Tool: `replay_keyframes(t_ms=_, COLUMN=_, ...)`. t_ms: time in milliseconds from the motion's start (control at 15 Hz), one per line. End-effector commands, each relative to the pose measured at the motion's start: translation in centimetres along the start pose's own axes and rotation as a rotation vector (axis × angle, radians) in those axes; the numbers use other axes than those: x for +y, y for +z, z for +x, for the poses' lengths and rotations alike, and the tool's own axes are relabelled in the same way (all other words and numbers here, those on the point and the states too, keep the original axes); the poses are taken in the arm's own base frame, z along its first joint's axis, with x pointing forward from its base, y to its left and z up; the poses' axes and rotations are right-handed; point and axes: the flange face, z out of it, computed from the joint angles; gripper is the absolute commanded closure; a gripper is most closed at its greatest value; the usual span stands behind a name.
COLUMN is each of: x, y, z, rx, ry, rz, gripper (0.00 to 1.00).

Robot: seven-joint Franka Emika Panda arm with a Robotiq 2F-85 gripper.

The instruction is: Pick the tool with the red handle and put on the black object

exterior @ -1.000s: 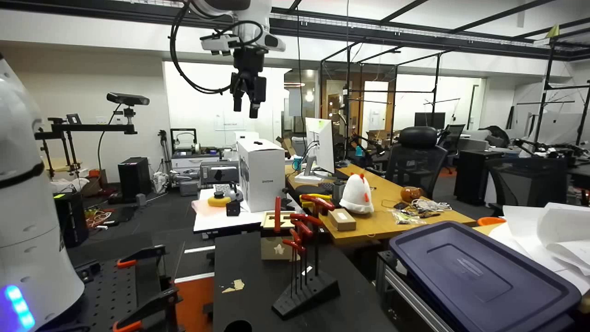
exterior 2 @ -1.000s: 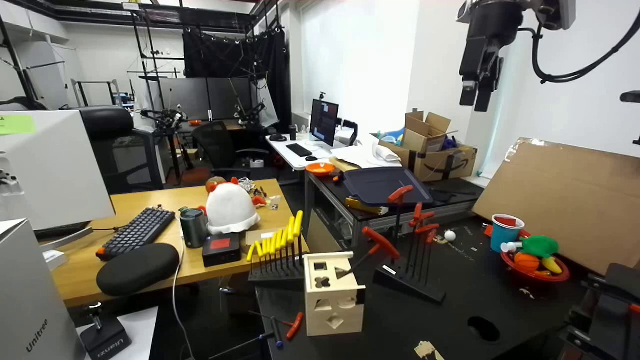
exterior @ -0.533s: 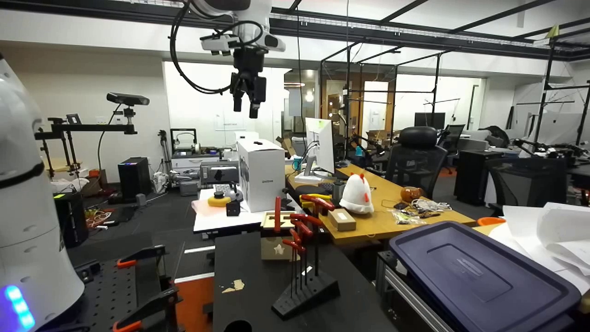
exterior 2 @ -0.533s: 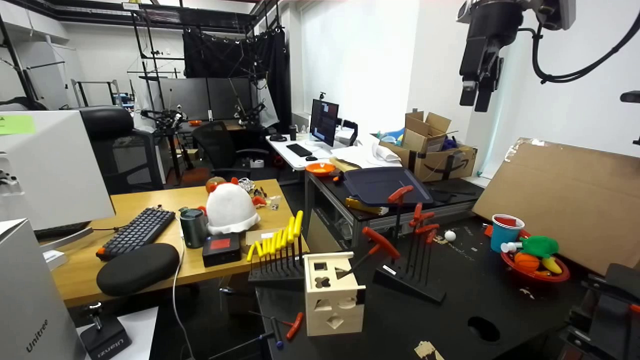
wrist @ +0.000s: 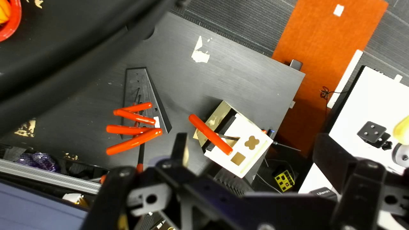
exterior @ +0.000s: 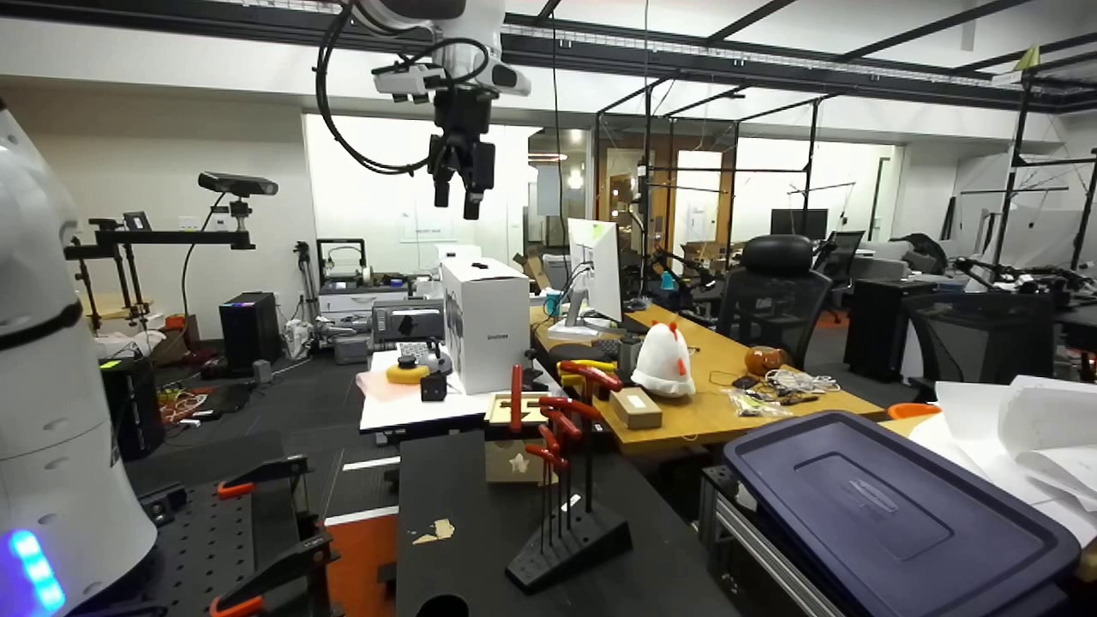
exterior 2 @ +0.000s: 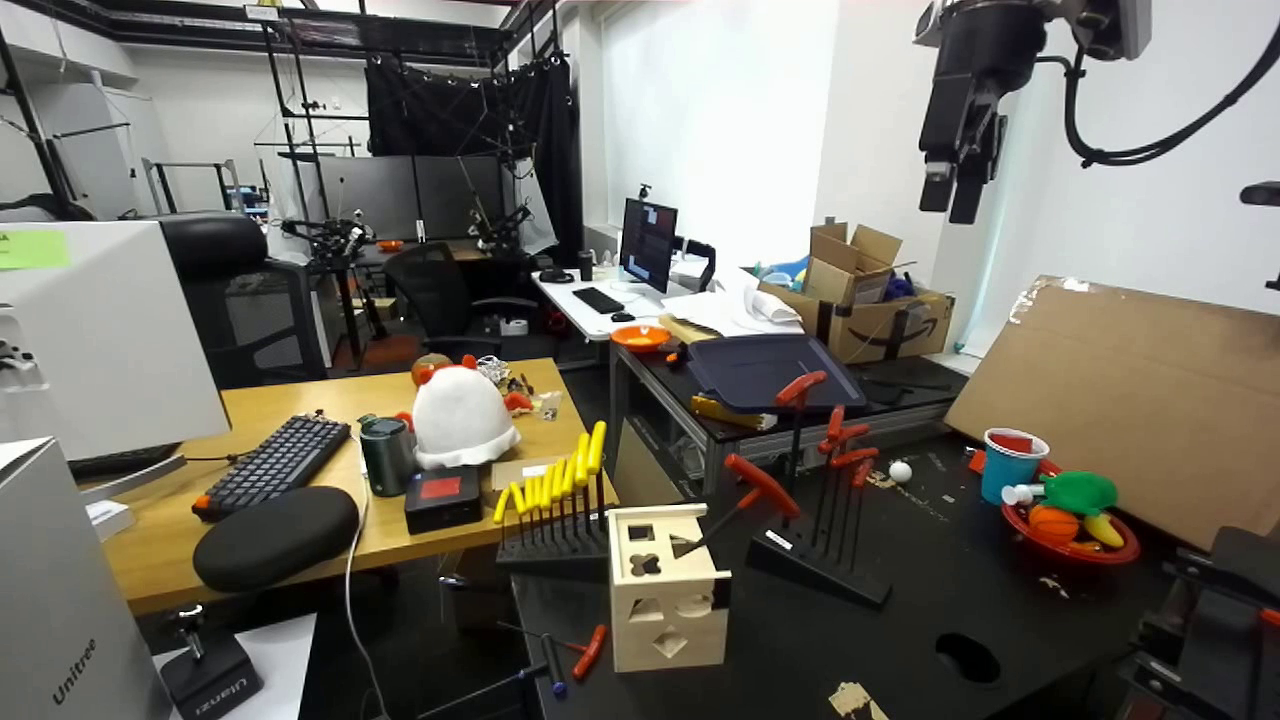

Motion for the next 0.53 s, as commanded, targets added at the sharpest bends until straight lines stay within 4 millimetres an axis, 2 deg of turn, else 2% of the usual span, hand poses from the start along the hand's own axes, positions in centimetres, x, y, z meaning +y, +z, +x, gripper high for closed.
replay_keyframes(t_ms=0, x=0.0, y=-0.1, z=0.0, rx=-0.001, ry=0.0, rz=0.0, gripper=0.0)
replay_keyframes(t_ms=200, x=0.4, y=0.1, z=0.3, rx=-0.011, ry=0.005, rz=0.009, gripper=0.0)
replay_keyframes(t_ms=467, x=3.3, y=2.1, z=2.3, rx=-0.065, ry=-0.037, rz=0.026, gripper=0.0)
